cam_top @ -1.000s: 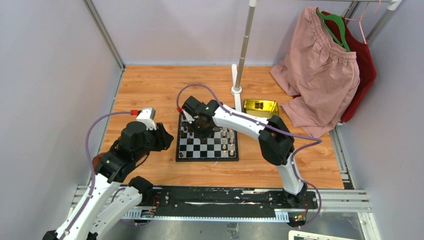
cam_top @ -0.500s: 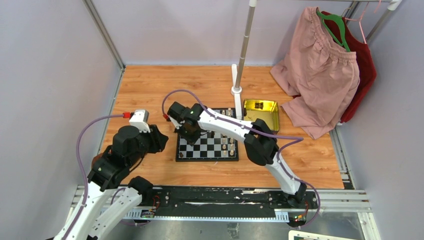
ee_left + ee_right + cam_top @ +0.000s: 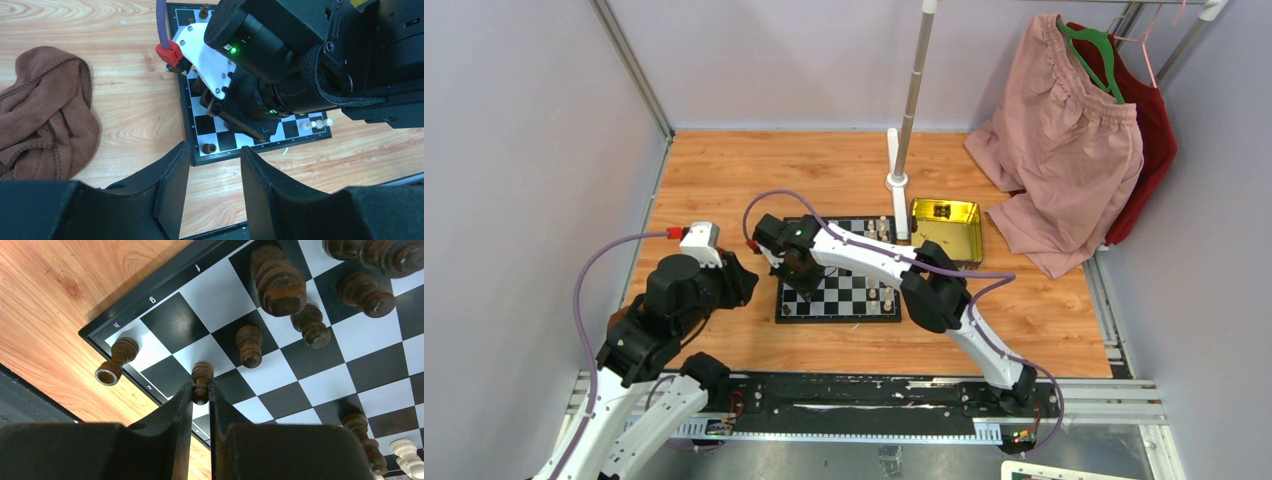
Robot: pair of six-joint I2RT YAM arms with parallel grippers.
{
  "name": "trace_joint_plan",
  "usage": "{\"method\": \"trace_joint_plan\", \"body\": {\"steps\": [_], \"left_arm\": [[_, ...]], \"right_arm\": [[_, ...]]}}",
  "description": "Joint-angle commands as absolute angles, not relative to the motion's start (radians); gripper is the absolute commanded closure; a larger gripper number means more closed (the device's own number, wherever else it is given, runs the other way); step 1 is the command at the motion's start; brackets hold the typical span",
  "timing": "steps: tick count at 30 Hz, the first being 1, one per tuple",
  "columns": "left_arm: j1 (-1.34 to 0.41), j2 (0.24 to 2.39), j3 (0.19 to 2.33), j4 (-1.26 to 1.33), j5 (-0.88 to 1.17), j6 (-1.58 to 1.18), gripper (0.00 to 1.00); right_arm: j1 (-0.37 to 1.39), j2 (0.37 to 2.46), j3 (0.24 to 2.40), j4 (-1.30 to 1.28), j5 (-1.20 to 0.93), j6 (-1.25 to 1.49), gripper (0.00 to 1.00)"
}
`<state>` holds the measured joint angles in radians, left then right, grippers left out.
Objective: Set up the chess pieces on the board
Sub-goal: Place the chess piece on the chessboard.
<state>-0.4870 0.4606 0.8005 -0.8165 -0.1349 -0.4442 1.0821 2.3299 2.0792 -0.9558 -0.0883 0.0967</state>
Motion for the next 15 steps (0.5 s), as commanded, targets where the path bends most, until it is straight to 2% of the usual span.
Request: {"method": "trace_joint_plan", "body": {"steps": [1,15], "left_arm": [[-0.492,0.449,0.821,-0.819,-0.141,-0.439,0.53],[-0.492,0.460,0.816,-0.811,-0.138,-0.440,0.52]], "right_arm": [[1.095,2.351,2.135,-0.986,-0.089,0.105,1.00],[1.095,2.362,2.138,-0.986,-0.088,0.104,0.98]]}}
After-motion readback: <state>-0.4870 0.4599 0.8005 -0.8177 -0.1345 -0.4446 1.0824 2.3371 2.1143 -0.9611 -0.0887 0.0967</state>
